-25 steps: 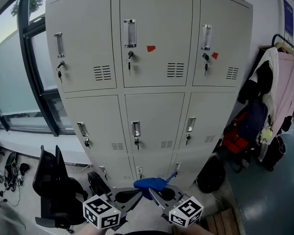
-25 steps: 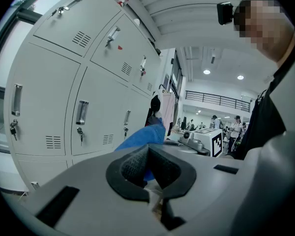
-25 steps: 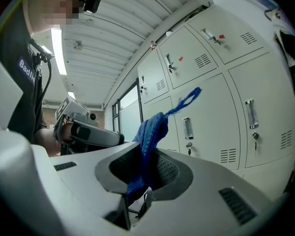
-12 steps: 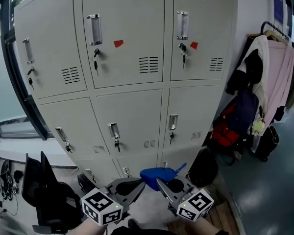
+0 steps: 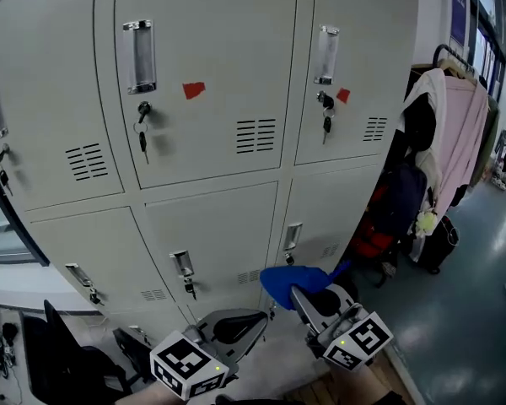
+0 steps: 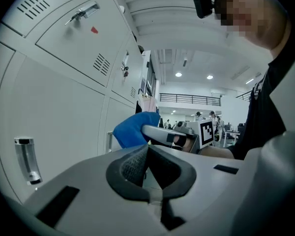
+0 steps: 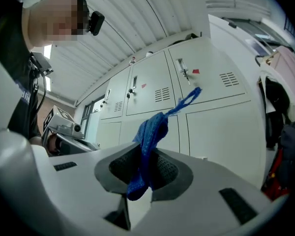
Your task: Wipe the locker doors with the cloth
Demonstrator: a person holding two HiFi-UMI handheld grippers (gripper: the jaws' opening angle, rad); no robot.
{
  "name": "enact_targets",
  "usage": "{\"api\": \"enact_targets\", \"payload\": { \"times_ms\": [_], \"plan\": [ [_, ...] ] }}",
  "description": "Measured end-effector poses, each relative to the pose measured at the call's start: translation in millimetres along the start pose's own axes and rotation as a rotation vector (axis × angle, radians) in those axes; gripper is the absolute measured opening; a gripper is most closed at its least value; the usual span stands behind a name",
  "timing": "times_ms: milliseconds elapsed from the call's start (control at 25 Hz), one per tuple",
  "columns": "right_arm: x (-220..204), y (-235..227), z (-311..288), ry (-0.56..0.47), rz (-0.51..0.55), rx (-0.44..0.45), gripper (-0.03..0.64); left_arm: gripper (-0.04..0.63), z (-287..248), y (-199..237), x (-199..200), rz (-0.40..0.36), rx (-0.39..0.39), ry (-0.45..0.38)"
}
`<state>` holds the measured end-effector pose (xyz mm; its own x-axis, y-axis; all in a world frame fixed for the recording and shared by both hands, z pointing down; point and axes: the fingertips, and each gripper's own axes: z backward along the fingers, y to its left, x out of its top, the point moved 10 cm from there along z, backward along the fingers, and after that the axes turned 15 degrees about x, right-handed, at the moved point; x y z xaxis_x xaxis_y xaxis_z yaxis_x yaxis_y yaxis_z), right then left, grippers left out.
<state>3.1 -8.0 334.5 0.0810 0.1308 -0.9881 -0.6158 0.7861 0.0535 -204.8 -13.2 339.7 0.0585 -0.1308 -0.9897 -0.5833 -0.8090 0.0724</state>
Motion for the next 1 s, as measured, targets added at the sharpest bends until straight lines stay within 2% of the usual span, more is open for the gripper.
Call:
{"api": "enact_targets", "payload": {
  "times_ms": [240, 440, 800, 1000],
  "plan": [
    [21.0, -50.5, -13.2, -0.045, 0.053, -0.052, 0.05, 0.006, -28.3, 23.4, 13.0, -0.006, -0.017, -0.01],
    [42.7, -105.0, -15.7, -0.1, 0.112, -0.042, 0.049, 0.006, -48.7, 21.1, 25.9, -0.025, 0.055, -0.022],
    [50.2, -177.8, -27.9, -0.148, 0.098, 0.118, 0.049, 0.006, -86.8, 7.8, 30.2, -0.01, 0.199, -0.006],
    [50.1, -199.6, -31.8, -0.157, 0.097, 0.165, 0.049, 0.006, -99.8, 4.9, 27.2, 0.001, 0.267, -0.009]
  ]
}}
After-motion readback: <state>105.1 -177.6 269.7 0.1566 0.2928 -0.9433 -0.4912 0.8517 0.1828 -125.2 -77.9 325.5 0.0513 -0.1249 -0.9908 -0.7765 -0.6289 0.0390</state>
